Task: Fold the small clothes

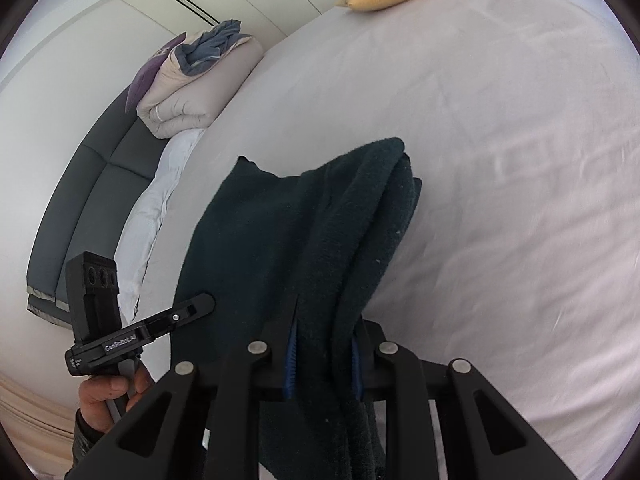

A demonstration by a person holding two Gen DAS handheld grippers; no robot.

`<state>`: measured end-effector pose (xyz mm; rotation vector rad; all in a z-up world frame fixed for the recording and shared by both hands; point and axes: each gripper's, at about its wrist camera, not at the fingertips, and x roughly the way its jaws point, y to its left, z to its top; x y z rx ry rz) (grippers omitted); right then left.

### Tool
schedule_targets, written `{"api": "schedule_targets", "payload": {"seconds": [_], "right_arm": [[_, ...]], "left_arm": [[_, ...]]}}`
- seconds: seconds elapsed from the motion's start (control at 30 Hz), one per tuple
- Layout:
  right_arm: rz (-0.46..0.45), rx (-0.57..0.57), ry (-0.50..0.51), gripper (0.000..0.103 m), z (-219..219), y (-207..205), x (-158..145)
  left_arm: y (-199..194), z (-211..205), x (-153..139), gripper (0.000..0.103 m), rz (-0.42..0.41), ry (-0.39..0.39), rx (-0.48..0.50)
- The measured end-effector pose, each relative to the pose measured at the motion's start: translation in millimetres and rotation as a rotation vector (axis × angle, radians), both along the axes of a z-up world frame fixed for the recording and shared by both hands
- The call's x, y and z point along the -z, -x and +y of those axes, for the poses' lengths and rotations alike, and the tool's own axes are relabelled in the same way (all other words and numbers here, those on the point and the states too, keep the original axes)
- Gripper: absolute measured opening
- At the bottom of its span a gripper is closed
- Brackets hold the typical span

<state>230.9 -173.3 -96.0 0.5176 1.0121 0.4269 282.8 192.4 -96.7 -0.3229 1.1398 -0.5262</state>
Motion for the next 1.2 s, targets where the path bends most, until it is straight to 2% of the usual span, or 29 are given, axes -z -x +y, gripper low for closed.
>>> {"api": "schedule_targets", "payload": {"seconds": [0.2,0.27,0.33,0.37,0.4,0.5,0.57,0.6,0.7,0.77,0.8,0.83,0.9,0.97,1.03,1.13,1.2], "right_arm": [[0.029,0.032,-0.014,0.022,-1,17,18],[0.028,0.045,-0.015,0.023,-2,16,24],[0.035,0.046,-0.001,0.025,-1,15,33],[0.052,0.043,0.006,0.029,-2,14,42],[0.064,0.049,0.006,0.038,-3,14,48],[0.058,0.076,-0.055,0.045,-13,18,55],[0.051,0.086,-0.052,0.05,-15,22,51],[0.034,0.094,-0.024,0.054,-17,27,45],[-0.018,0.123,0.032,0.055,-20,36,26],[-0.068,0.157,0.073,0.056,-22,49,9],[-0.09,0.17,0.092,0.06,-22,54,4],[-0.126,0.189,0.121,0.062,-21,64,-6],[-0.188,0.209,0.163,0.073,-16,78,-22],[-0.265,0.222,0.214,0.076,-4,96,-41],[-0.313,0.233,0.246,0.082,4,106,-55],[-0.402,0.245,0.284,0.09,16,133,-77],[-0.461,0.26,0.313,0.099,17,150,-89]], "left_arm": [[17,1,24,0.038,0.007,-0.006,-0.013],[14,3,34,0.042,0.022,0.014,-0.028],[12,5,41,0.052,0.033,0.035,-0.039],[11,6,43,0.055,0.03,0.033,-0.038],[11,5,45,0.061,0.022,0.026,-0.039],[11,11,50,0.065,0.017,0.055,-0.048],[11,6,46,0.068,-0.003,0.027,-0.066],[10,3,42,0.068,-0.026,0.0,-0.071],[36,5,16,0.071,-0.147,-0.097,-0.096],[54,-3,-7,0.076,-0.267,-0.199,-0.138],[67,-8,-22,0.079,-0.352,-0.251,-0.16],[81,-5,-33,0.091,-0.415,-0.281,-0.17],[108,-11,-54,0.103,-0.551,-0.343,-0.193],[137,-26,-73,0.103,-0.679,-0.407,-0.221],[158,-39,-87,0.103,-0.741,-0.474,-0.25],[185,-50,-104,0.103,-0.767,-0.517,-0.293],[199,-61,-115,0.103,-0.822,-0.555,-0.298]]}}
